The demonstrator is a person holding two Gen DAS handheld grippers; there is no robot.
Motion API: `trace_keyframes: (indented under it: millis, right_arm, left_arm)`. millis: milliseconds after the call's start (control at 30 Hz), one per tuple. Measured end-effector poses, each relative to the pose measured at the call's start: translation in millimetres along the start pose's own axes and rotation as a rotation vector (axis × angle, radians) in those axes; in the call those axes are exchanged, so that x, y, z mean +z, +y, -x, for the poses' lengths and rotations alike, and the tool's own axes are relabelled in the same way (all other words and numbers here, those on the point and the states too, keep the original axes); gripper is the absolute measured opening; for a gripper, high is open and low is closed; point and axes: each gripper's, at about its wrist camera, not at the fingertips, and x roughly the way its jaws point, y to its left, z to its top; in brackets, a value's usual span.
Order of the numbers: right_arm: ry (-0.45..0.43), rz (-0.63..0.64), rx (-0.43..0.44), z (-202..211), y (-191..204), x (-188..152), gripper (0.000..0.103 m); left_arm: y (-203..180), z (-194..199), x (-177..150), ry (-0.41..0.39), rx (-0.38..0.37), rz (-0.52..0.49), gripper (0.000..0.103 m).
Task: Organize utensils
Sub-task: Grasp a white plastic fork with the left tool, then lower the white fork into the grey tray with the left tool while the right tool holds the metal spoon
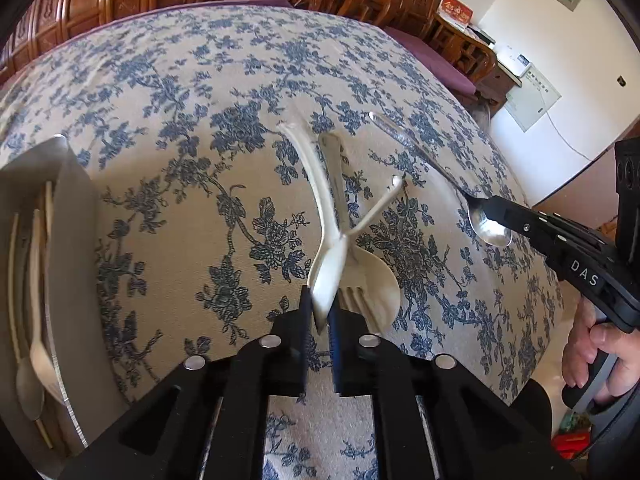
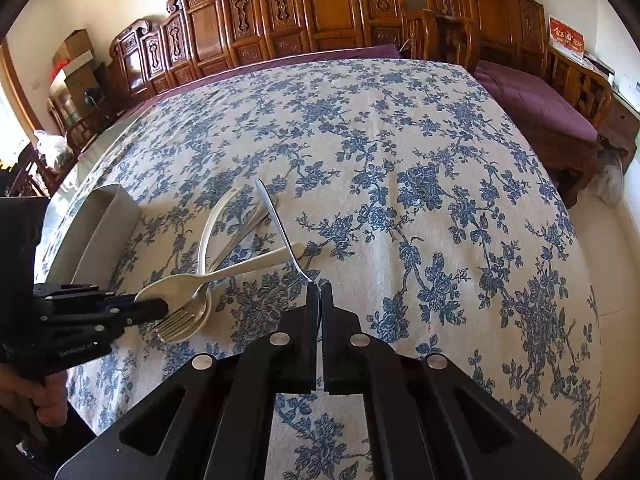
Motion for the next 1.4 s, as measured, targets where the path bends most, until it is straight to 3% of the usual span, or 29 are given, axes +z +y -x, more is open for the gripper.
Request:
trace_keyframes:
  millis: [800, 1200, 1400]
  right_arm:
    - [-0.053, 0.042, 0.069, 33, 72, -5, 0.003]
    - [-0.049, 0.099, 0.119, 24, 125, 5, 0.003]
    - [-0.038, 0.118, 0.138, 17, 146, 6, 0.003]
  left_arm:
    - [39, 111, -21, -0.191, 0.127, 0.016, 0.004]
    - [104, 152, -36, -0.252, 0.231, 0.124, 0.004]
    - [138, 162, -38, -0.271, 0.326, 0.175, 0.004]
